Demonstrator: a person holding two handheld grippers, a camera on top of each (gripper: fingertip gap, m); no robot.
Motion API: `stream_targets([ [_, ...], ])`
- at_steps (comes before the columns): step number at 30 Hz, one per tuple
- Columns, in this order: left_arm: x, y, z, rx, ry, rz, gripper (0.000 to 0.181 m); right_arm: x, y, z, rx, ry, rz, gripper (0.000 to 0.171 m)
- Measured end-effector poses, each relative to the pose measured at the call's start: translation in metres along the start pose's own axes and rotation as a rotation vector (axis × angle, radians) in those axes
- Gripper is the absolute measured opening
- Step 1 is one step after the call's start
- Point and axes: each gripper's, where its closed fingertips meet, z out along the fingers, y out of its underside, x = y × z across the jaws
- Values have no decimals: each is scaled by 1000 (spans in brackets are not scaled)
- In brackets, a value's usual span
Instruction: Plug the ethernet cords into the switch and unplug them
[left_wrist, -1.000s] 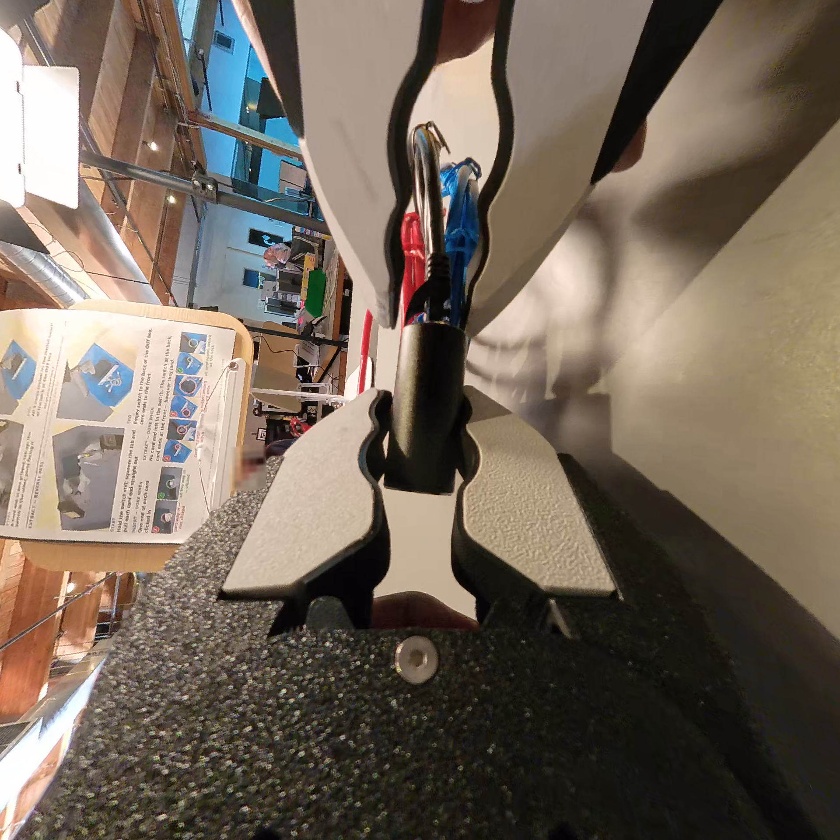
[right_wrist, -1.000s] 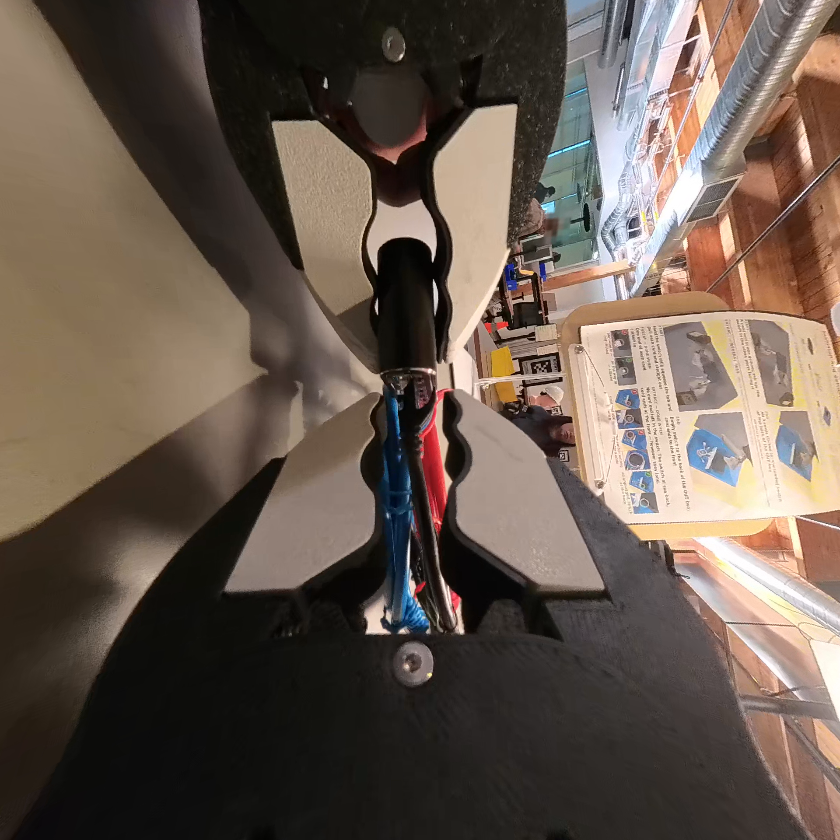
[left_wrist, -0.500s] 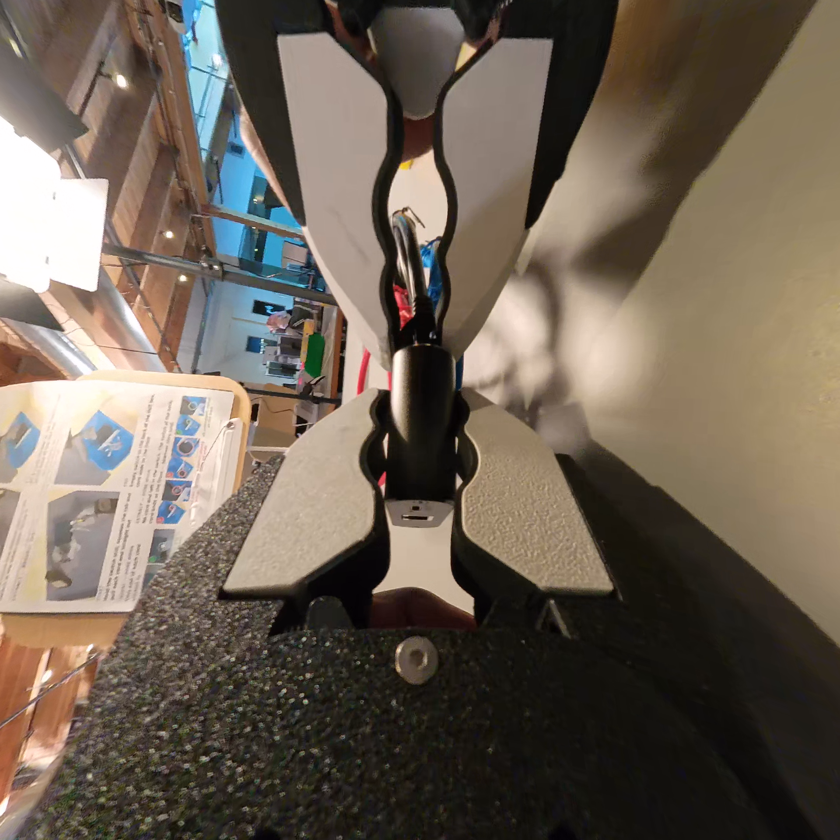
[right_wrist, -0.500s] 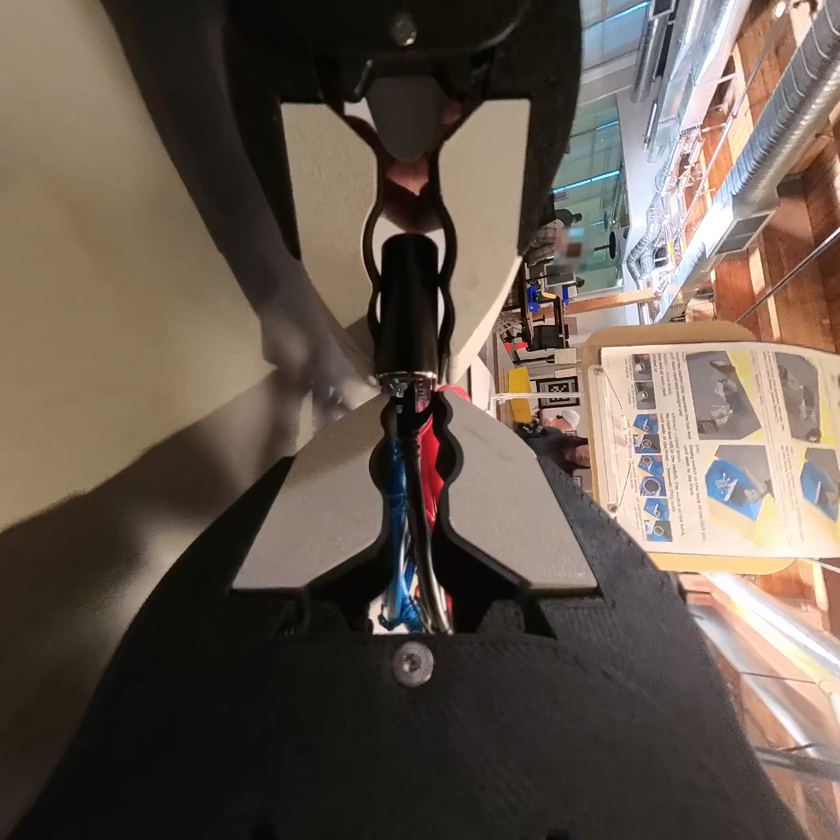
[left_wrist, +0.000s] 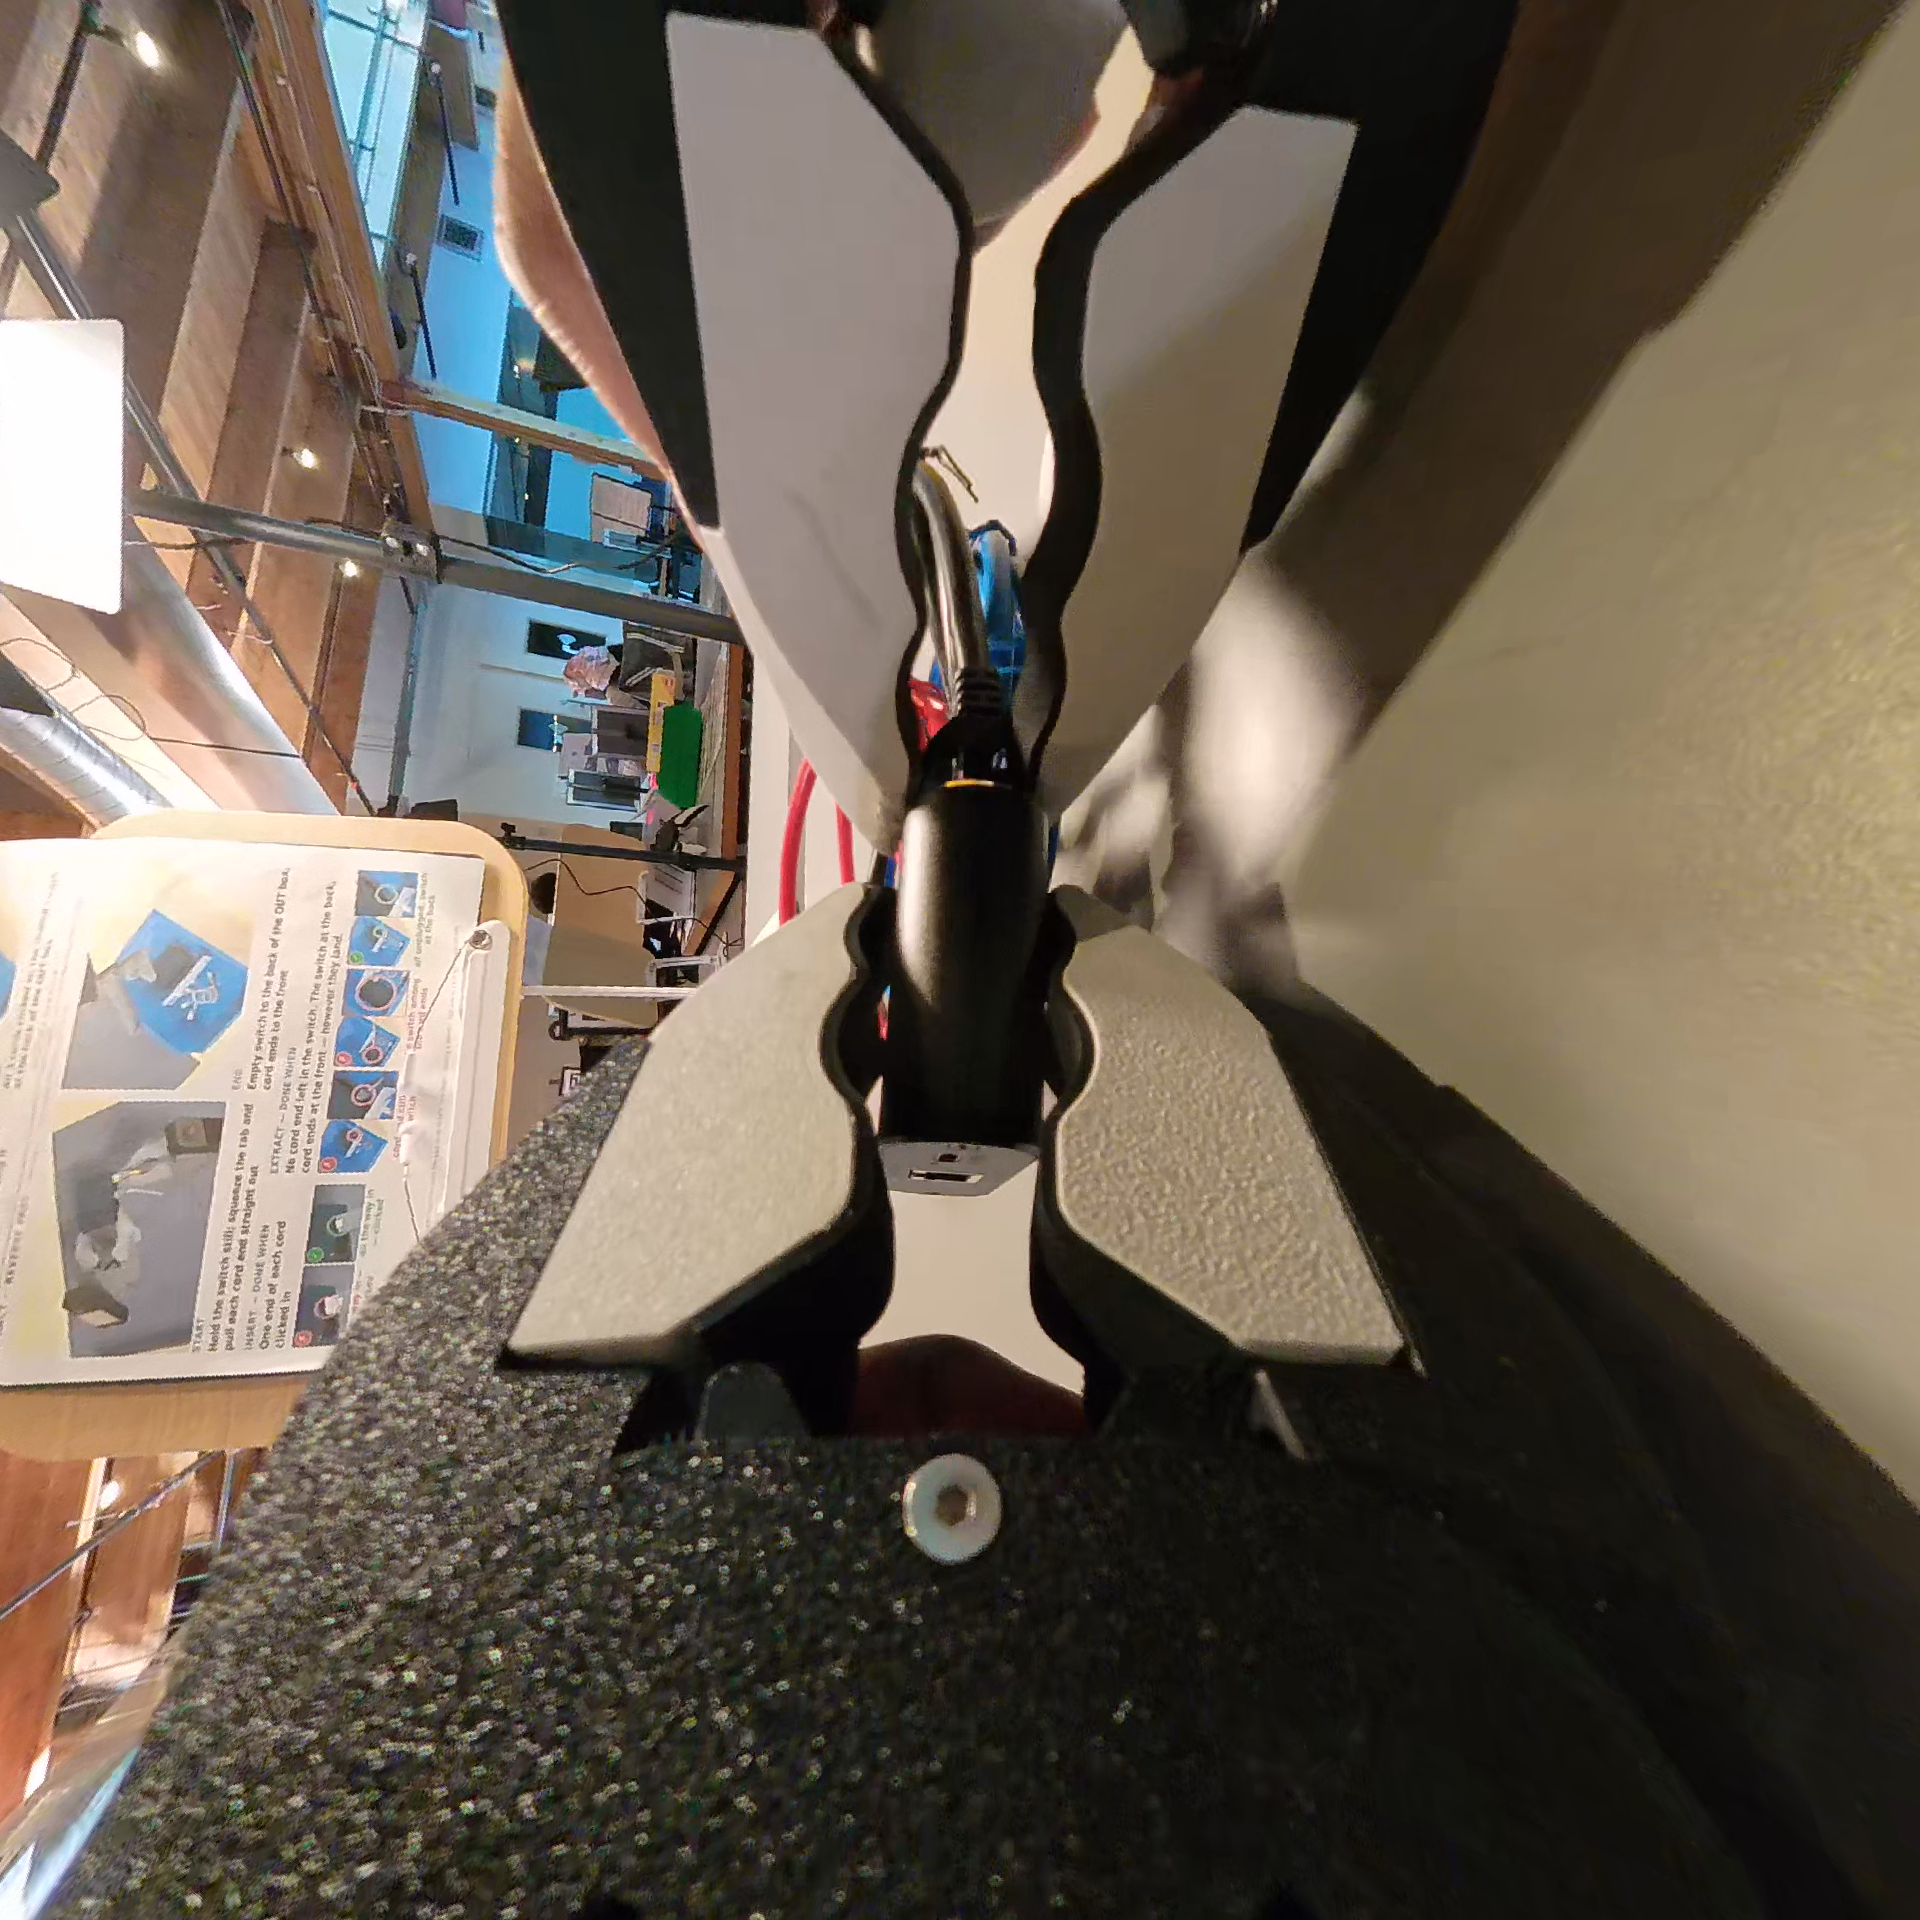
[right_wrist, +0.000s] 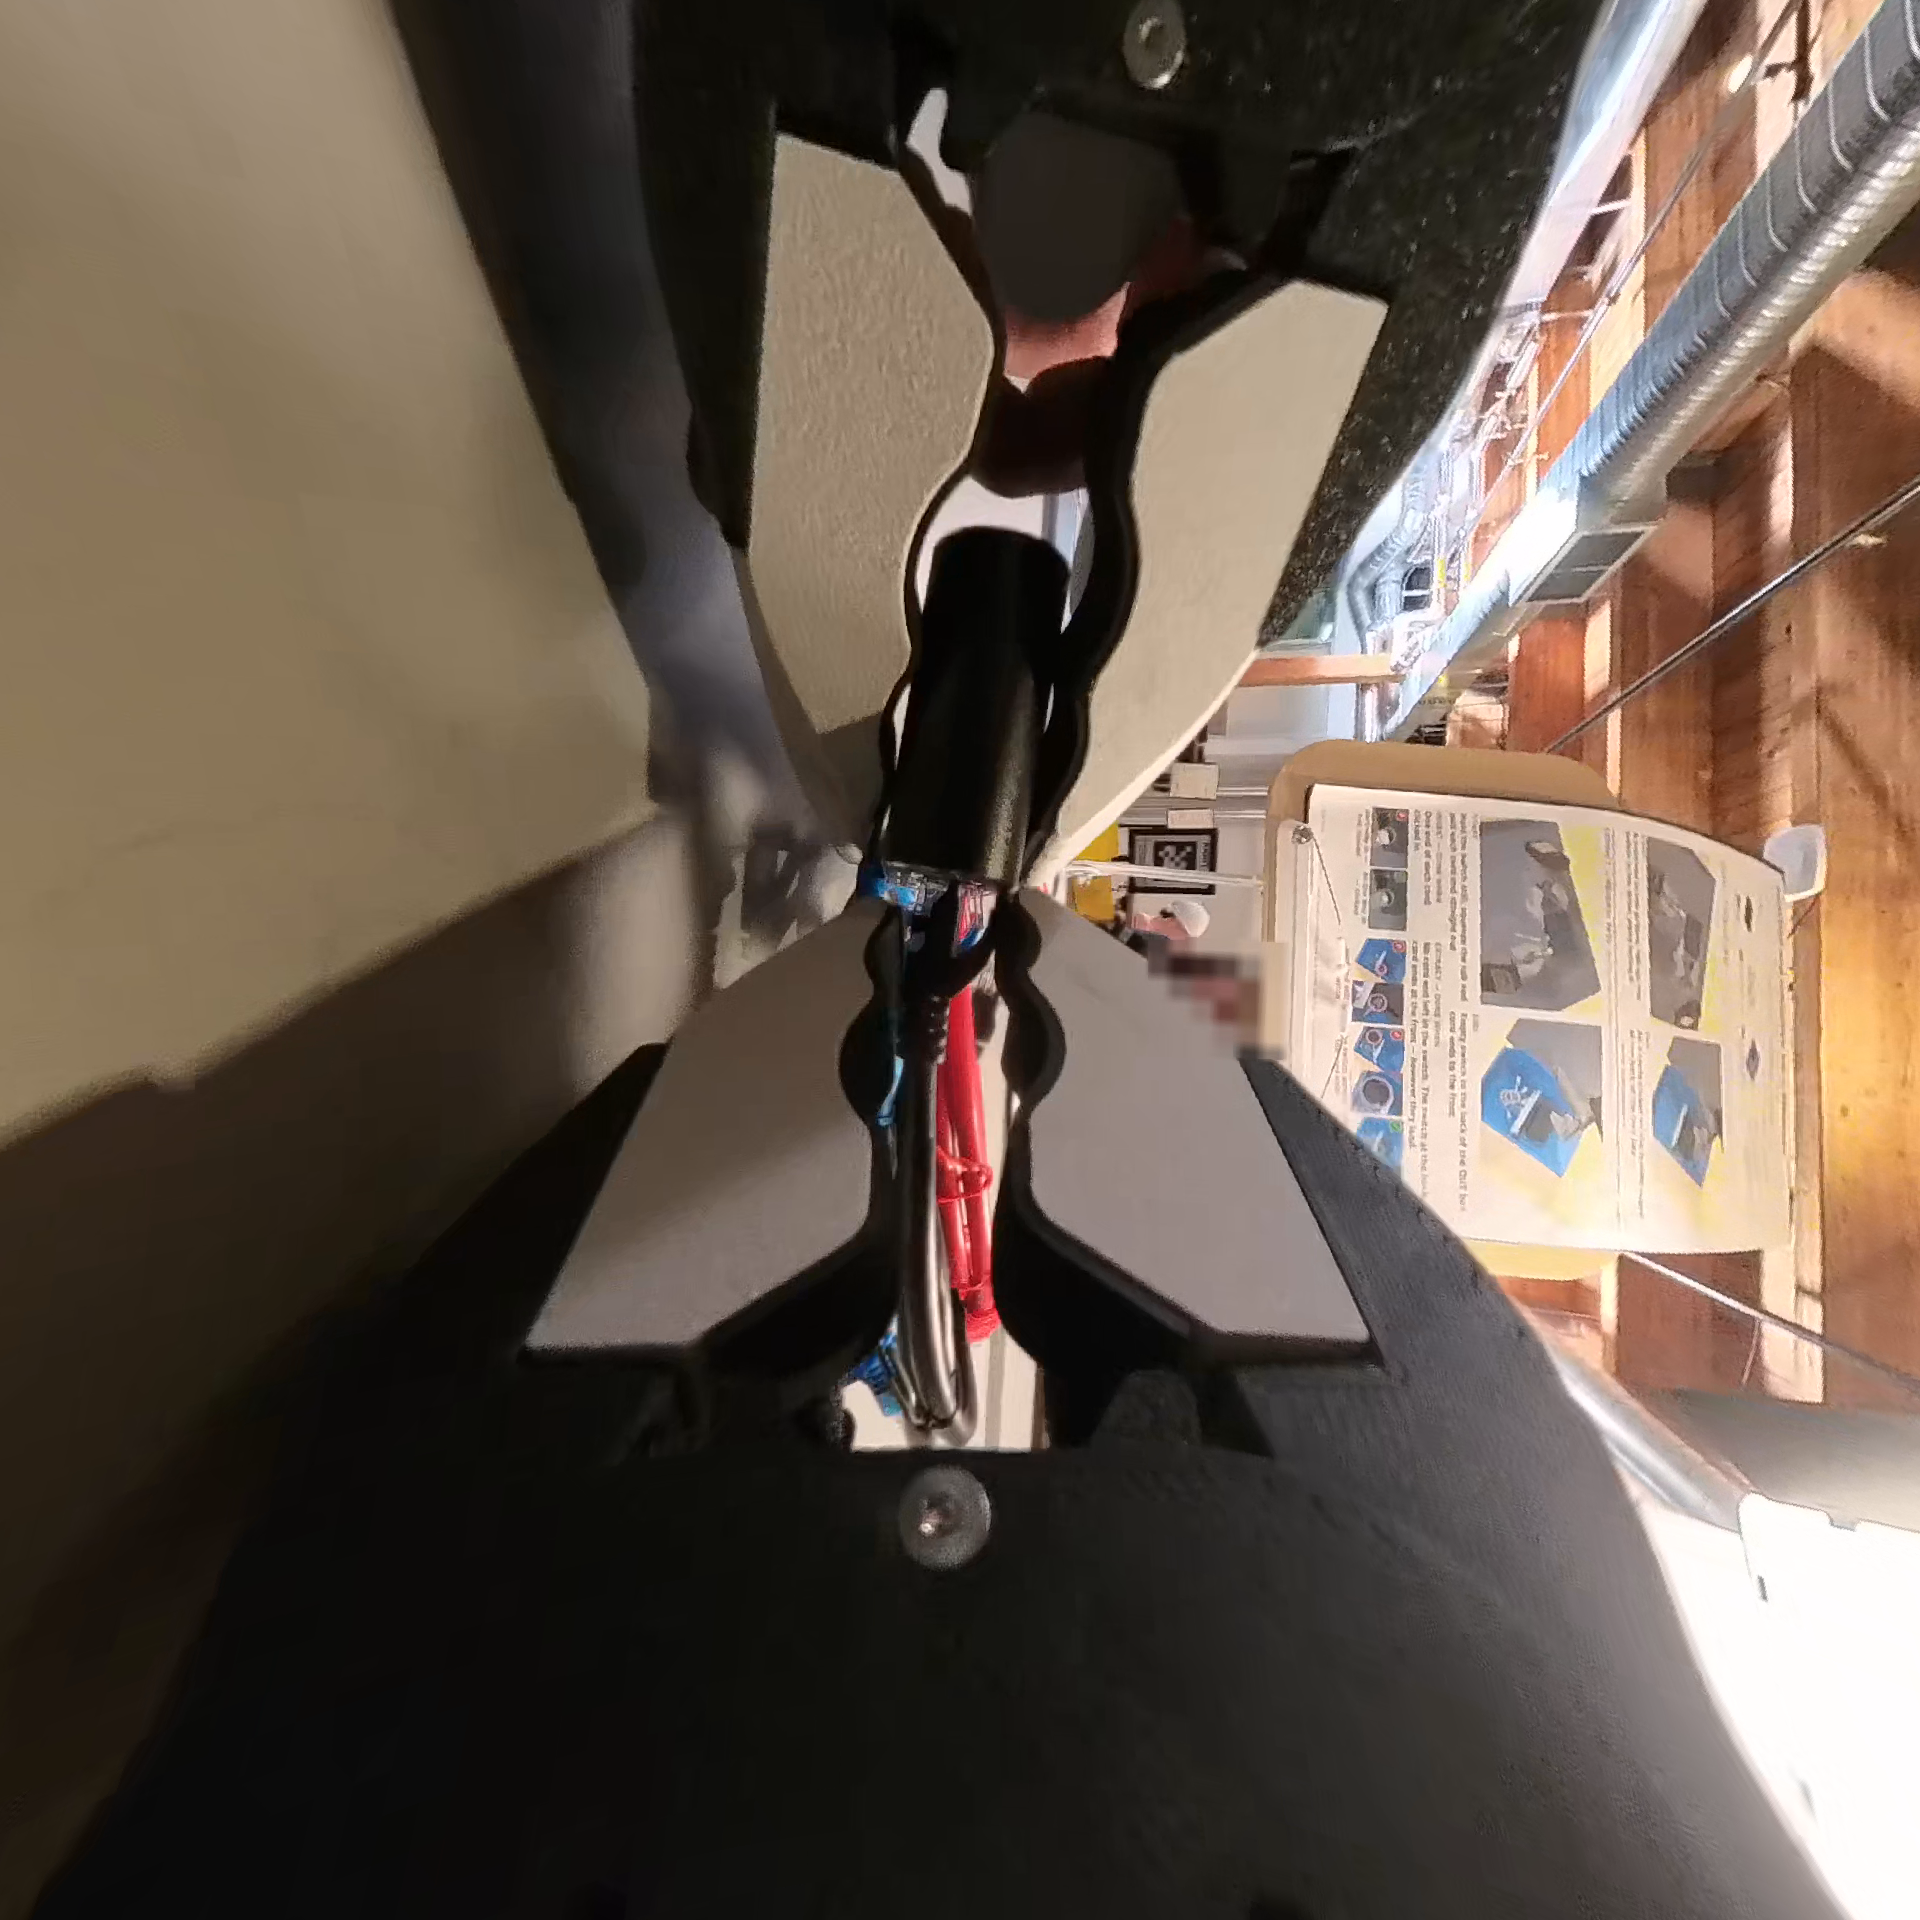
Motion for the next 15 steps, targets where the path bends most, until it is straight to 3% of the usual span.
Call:
stream_targets([
  [8, -3, 2, -4, -23, -13, 8, 27, -5, 3, -4, -30, -39, 42, 30],
  [15, -2, -2, -4, -19, -18, 20, 27, 2, -1, -7, -14, 18, -9, 17],
])
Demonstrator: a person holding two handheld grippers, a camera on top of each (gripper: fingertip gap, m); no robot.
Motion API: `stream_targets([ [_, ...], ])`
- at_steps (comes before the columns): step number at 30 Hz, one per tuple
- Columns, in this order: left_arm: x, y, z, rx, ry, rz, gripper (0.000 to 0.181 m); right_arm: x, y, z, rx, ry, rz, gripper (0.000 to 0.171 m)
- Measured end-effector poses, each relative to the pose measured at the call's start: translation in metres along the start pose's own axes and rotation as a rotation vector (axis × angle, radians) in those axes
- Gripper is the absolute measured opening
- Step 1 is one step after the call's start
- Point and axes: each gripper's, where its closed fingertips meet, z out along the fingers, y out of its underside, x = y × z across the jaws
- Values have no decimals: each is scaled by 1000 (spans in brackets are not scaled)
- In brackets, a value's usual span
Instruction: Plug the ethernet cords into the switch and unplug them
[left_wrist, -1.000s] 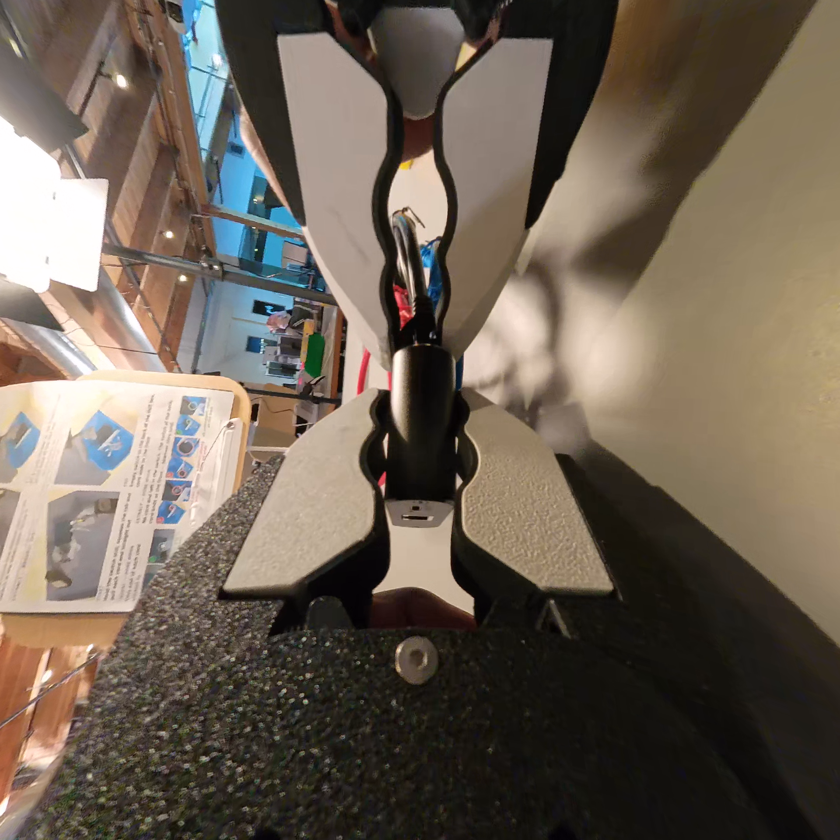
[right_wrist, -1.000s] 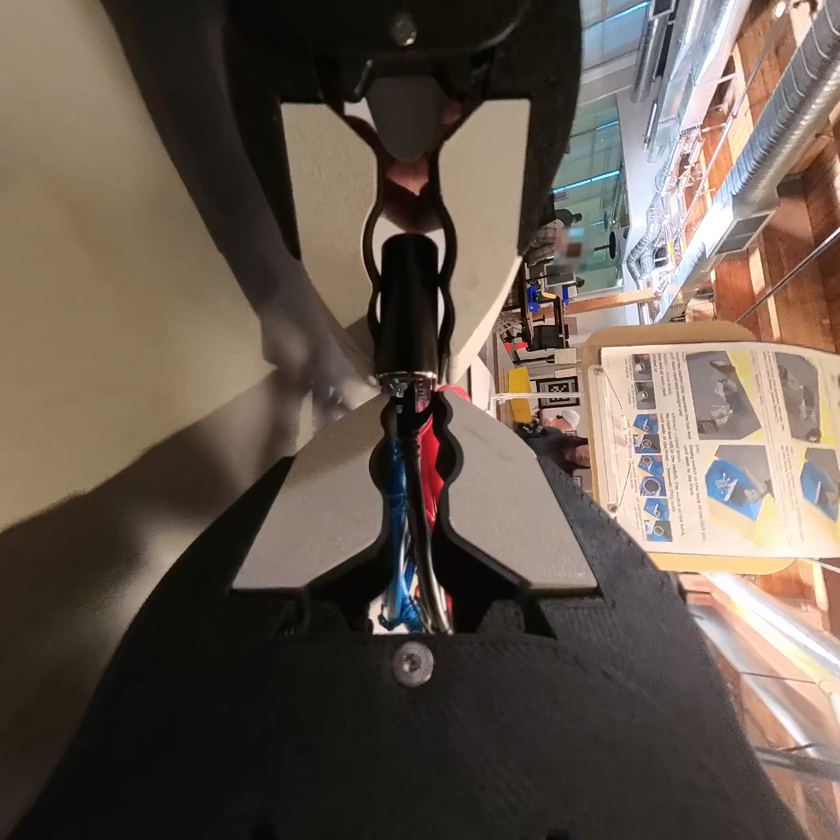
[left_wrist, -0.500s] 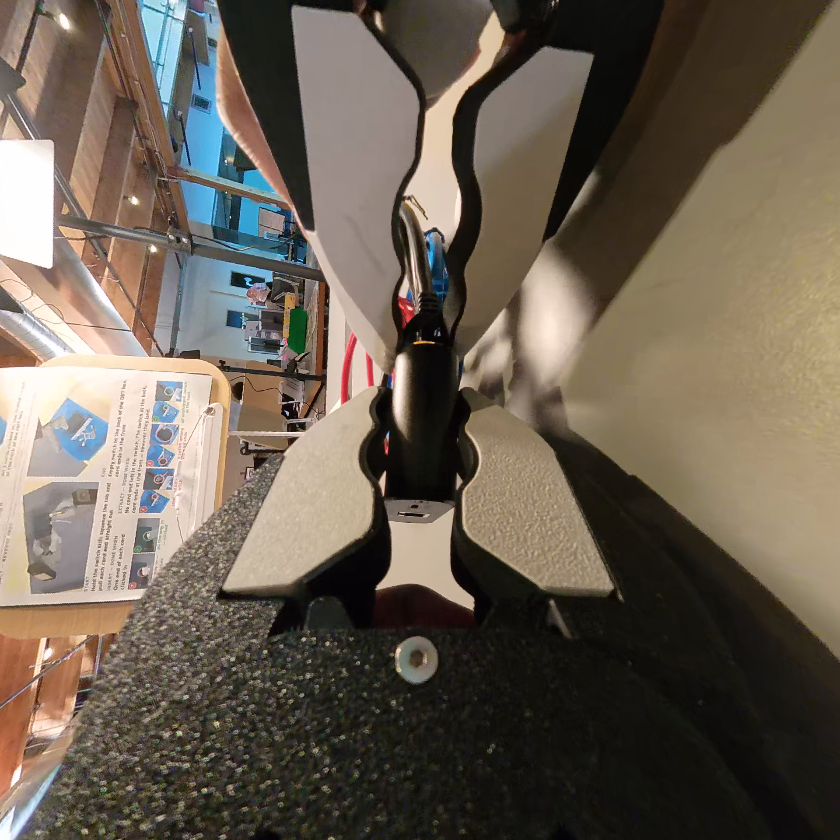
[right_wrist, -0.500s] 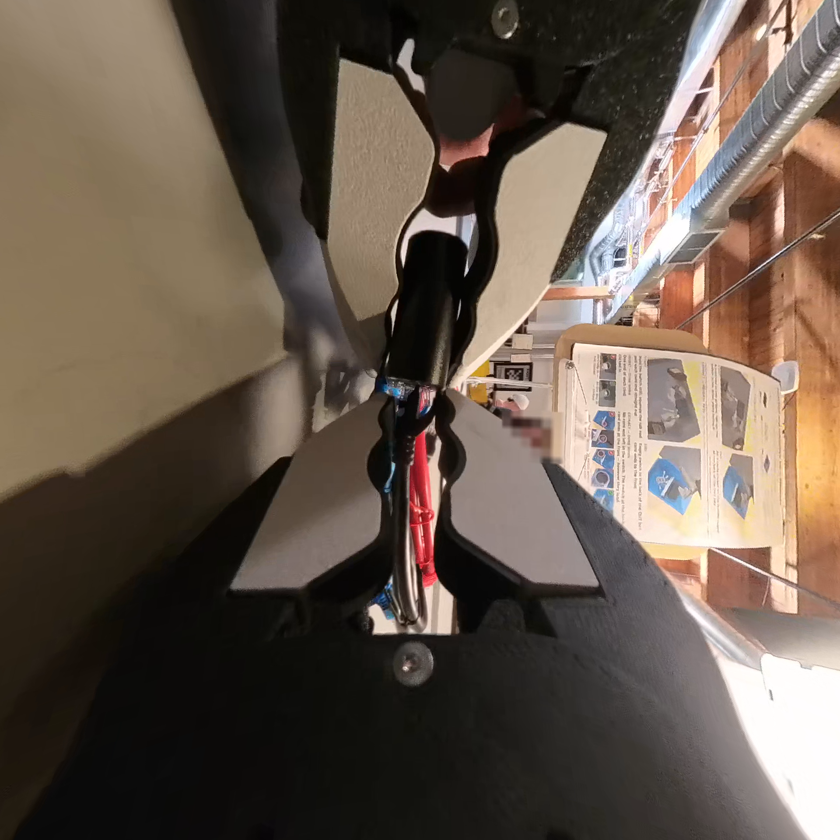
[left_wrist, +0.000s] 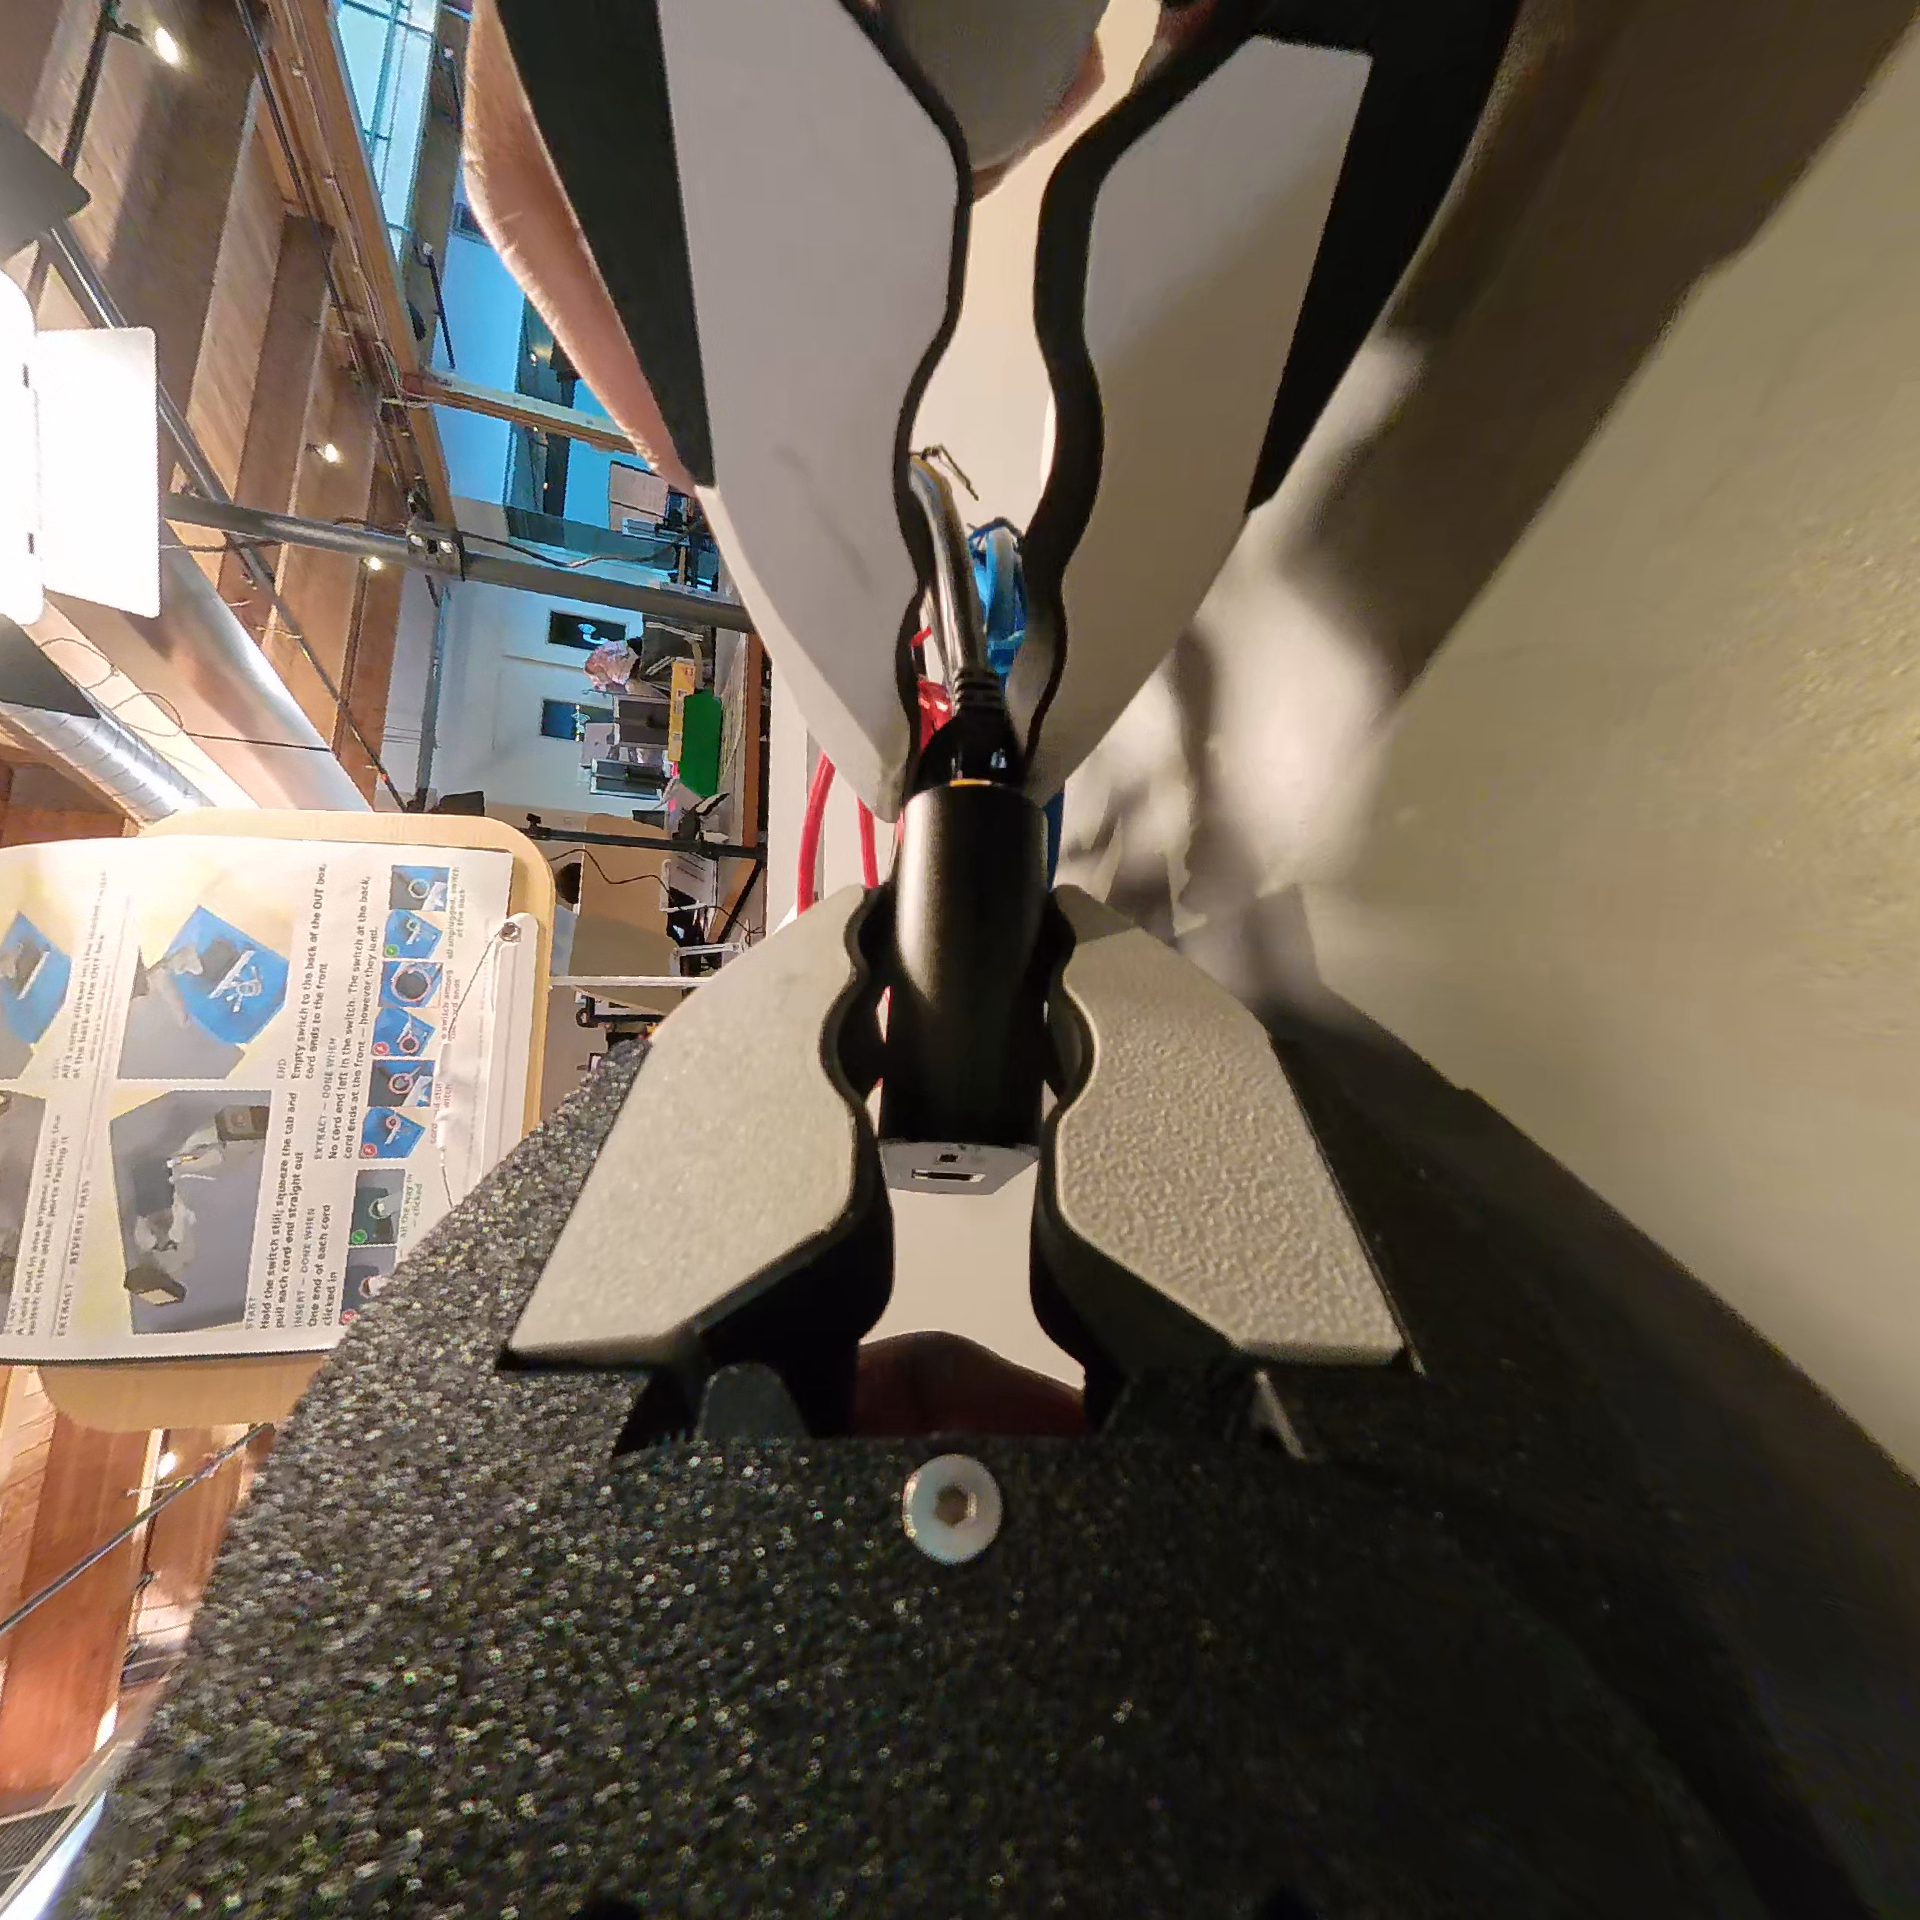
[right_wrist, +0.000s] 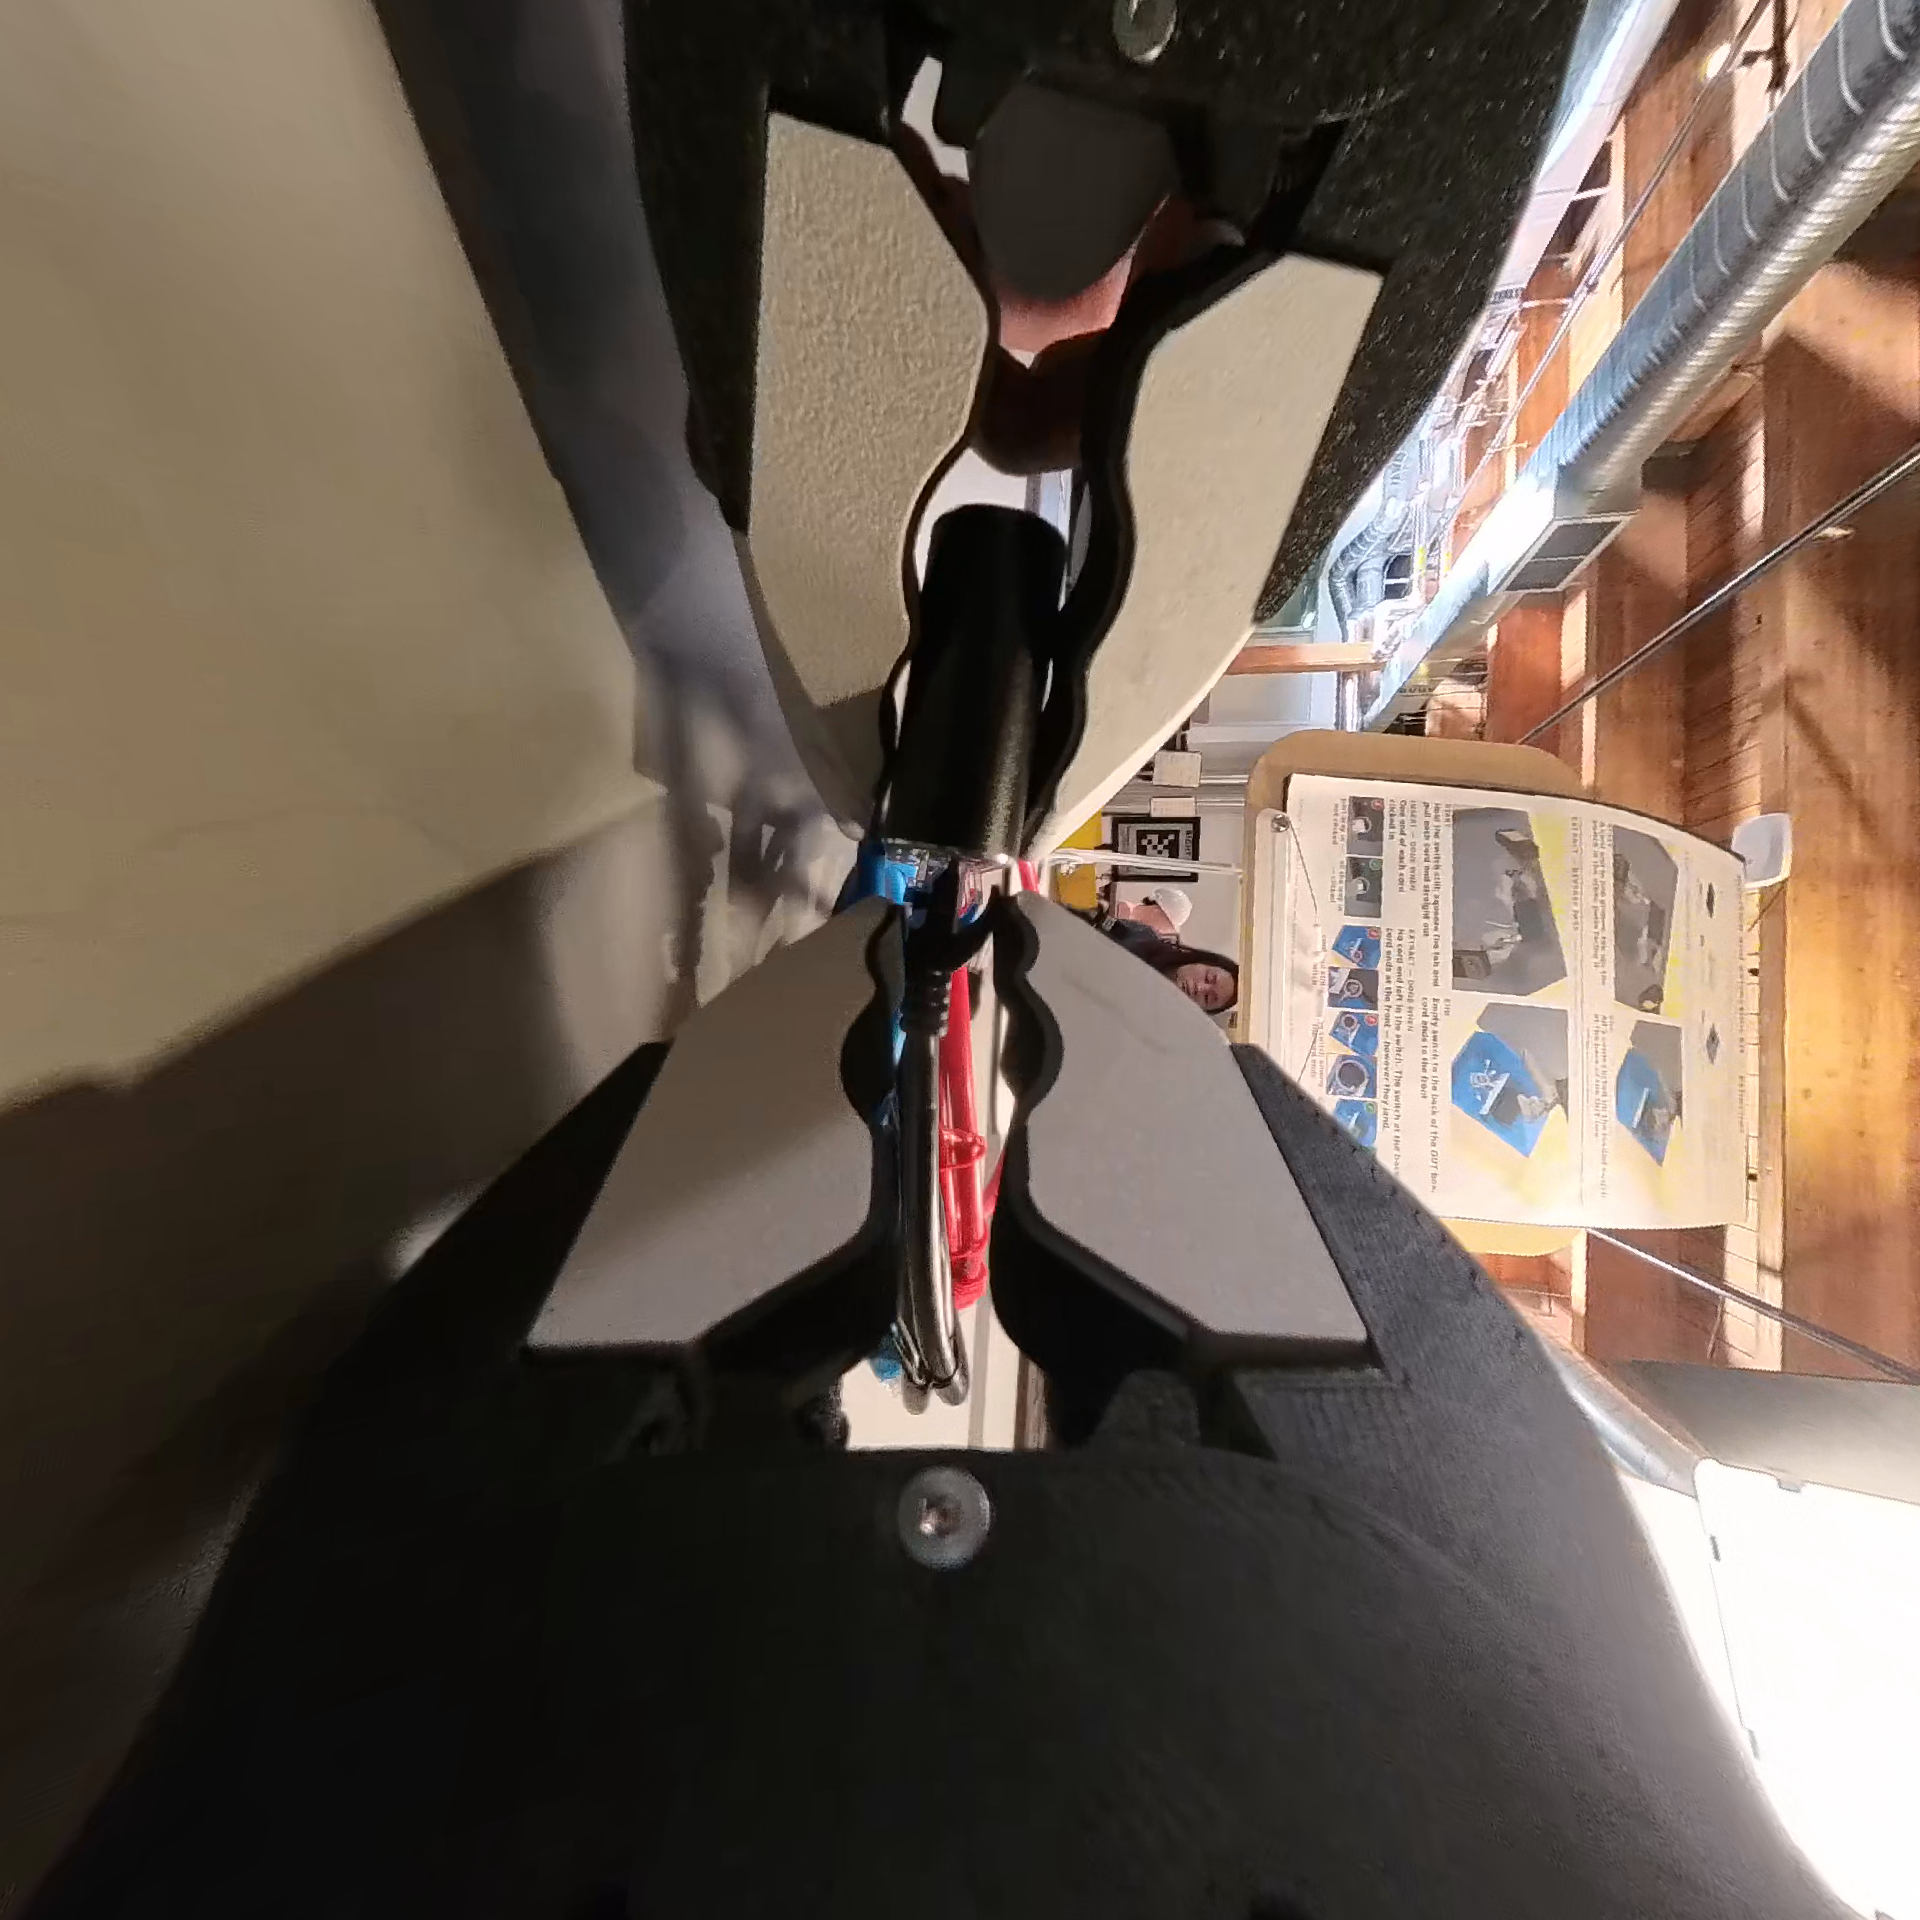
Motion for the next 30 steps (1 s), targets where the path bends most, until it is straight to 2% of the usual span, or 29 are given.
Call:
stream_targets([
  [6, 4, 1, -1, 4, -3, 17, 27, -4, -3, 1, 0, -23, -73, 15],
  [10, 10, 3, 2, 1, -23, 109, 27, -14, -3, 3, 49, -50, -197, 16],
  [16, 10, -2, 3, 6, -30, 112, 28, -15, 1, -2, 78, -95, -160, 15],
  [25, 10, -16, 2, 72, -35, 130, 28, -13, -1, -19, 187, -118, -211, 15],
  [30, 4, -12, -2, 54, -58, 96, 28, -5, -2, -16, 110, -54, -229, 15],
])
